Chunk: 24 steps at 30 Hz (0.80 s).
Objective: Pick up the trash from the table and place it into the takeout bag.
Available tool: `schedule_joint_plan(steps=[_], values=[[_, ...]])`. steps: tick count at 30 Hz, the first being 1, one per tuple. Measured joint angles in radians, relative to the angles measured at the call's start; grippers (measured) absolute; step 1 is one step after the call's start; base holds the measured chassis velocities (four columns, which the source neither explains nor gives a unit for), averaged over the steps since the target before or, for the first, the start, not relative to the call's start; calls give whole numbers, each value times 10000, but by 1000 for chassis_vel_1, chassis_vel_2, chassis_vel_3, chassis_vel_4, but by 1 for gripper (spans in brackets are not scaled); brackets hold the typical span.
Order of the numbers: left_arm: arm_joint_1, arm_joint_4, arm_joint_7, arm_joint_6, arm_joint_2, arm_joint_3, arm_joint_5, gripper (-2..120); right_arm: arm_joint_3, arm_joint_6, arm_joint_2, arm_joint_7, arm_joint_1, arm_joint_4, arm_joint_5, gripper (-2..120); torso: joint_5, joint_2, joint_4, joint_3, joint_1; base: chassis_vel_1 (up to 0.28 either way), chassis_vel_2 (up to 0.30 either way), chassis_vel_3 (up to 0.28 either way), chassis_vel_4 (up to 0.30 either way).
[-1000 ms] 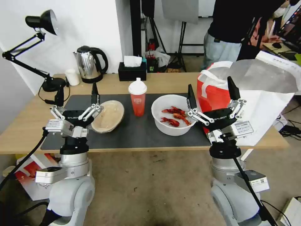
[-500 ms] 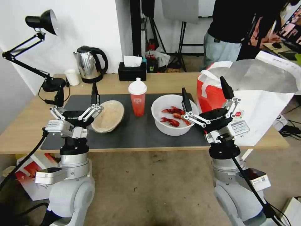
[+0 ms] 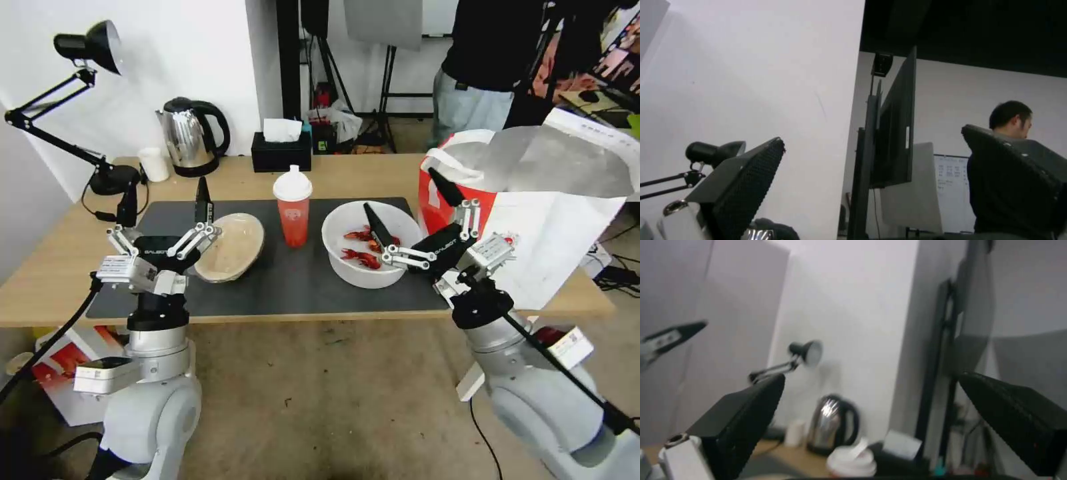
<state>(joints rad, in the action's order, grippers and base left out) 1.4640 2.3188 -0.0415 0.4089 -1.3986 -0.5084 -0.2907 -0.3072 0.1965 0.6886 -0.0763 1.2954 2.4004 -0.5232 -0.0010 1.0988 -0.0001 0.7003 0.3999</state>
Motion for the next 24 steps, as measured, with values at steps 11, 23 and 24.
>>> schedule_joint_plan(steps=[11, 23, 24], values=[[-9, -7, -1, -3, -2, -55, -41, 100, 1360, -1574, -3479, -699, -2140, 391, -2834, 100, -2, -1, 1, 0, 0, 0, 0, 0, 0], [-7, -38, 10, -7, -172, 18, 30, 100, 3743, -5458, -4482, -2085, -5147, 939, -7016, 100, -4, 0, 1, 0, 0, 0, 0, 0, 0], [-7, -38, 10, -7, -172, 18, 30, 100, 3743, -5458, -4482, -2085, -5147, 939, -7016, 100, -4, 0, 1, 0, 0, 0, 0, 0, 0]])
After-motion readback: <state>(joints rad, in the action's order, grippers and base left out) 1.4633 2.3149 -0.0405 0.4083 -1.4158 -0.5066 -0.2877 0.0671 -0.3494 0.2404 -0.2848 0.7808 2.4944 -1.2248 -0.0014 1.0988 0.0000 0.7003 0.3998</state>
